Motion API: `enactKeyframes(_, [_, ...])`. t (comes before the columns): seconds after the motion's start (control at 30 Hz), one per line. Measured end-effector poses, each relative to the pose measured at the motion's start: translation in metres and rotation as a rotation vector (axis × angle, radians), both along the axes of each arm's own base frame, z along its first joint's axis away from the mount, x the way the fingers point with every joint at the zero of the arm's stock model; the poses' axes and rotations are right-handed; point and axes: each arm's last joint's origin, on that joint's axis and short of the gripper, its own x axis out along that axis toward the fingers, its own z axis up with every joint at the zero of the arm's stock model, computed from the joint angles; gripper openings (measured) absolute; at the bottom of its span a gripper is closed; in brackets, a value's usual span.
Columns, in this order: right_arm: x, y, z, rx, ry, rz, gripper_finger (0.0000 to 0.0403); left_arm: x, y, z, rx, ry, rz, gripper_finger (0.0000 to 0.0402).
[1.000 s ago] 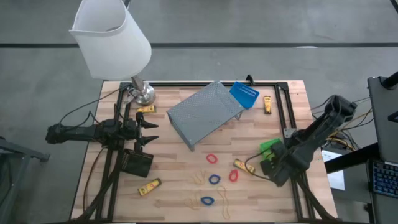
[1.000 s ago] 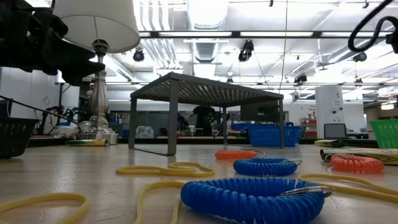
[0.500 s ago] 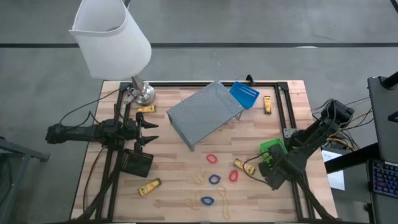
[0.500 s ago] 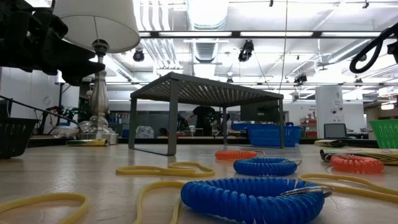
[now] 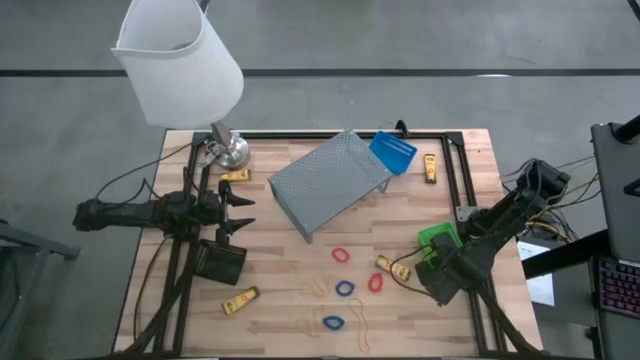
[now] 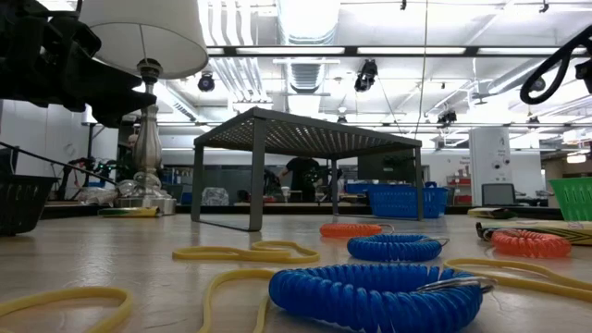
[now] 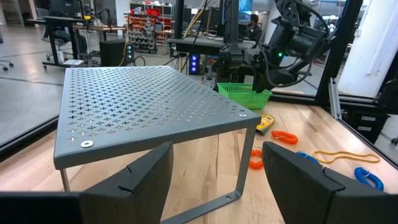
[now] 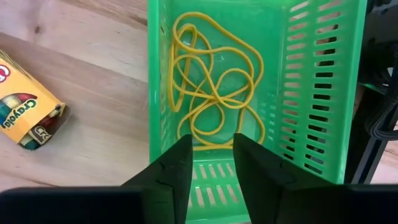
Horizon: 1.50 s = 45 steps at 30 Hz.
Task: Pick & Place Office Desk Supplies
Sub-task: Put the yellow rubber band into the green basket
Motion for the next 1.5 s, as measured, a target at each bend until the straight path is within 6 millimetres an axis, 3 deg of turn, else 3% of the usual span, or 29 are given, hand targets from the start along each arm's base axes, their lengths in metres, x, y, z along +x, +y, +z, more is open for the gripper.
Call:
enactKeyframes(0.2, [0.003, 0.001, 0.012, -0.019, -0.036, 0.008, 0.0121, 0.0, 0.0, 0.0, 0.0, 0.0, 0.0, 0.0253])
enactKeyframes(0.47, [0.014, 0.009, 0.064, -0.085, -0.119, 0.092, 0.0121, 0.0, 0.0, 0.0, 0.0, 0.0, 0.0, 0.0253])
enactKeyframes(0.83, [0.038, 0.021, 0.123, -0.143, -0.536, 0.142, 0.0121, 0.0, 0.0, 0.0, 0.0, 0.0, 0.0, 0.0253])
enactKeyframes(1.0, [0.05, 0.03, 0.127, -0.085, -0.656, 0.157, 0.0121, 0.0, 0.0, 0.0, 0.0, 0.0, 0.0, 0.0253])
enactKeyframes(1.23, [0.076, 0.05, 0.115, -0.035, -0.731, 0.174, 0.0121, 0.0, 0.0, 0.0, 0.0, 0.0, 0.0, 0.0253])
enactKeyframes(1.5, [0.121, 0.095, 0.091, -0.003, -0.715, 0.139, 0.0121, 0.0, 0.0, 0.0, 0.0, 0.0, 0.0, 0.0253])
